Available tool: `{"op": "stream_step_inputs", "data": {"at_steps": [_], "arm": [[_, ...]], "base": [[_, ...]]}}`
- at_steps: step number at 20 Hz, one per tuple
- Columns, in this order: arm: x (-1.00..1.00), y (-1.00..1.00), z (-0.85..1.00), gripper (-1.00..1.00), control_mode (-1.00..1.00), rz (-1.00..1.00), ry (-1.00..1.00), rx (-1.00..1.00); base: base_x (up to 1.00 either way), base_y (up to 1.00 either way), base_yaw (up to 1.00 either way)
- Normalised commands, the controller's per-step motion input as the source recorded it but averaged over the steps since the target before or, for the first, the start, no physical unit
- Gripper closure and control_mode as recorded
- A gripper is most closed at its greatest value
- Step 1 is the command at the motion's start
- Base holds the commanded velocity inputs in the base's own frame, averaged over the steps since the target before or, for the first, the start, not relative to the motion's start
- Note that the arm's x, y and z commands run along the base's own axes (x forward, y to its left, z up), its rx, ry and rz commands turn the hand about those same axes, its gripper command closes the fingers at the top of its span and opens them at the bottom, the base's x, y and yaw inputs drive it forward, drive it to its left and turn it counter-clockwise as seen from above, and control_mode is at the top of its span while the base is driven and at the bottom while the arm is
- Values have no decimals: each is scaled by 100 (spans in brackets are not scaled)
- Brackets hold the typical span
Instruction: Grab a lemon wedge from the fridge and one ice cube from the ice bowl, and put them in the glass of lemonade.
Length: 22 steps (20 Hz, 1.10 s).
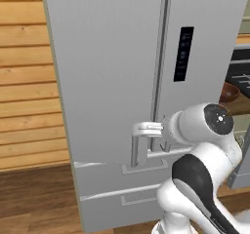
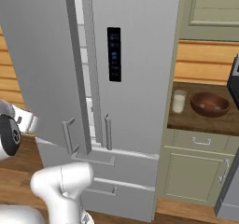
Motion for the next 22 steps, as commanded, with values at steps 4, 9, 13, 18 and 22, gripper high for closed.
{"op": "stream_step_inputs", "data": {"at_steps": [4, 9, 13, 18, 22], "arm": [[1, -100, 54, -100, -100, 0, 5, 63], [31, -97, 0, -100, -100, 1, 21, 51], [18, -24, 0, -100, -100, 0, 12, 11], [61, -44, -12, -100, -100, -6, 5, 3], [75, -38, -6, -100, -100, -1, 5, 2]], "base": [[0, 0, 0], [0, 0, 0], [0, 0, 0], [0, 0, 0], [0, 0, 0]]}}
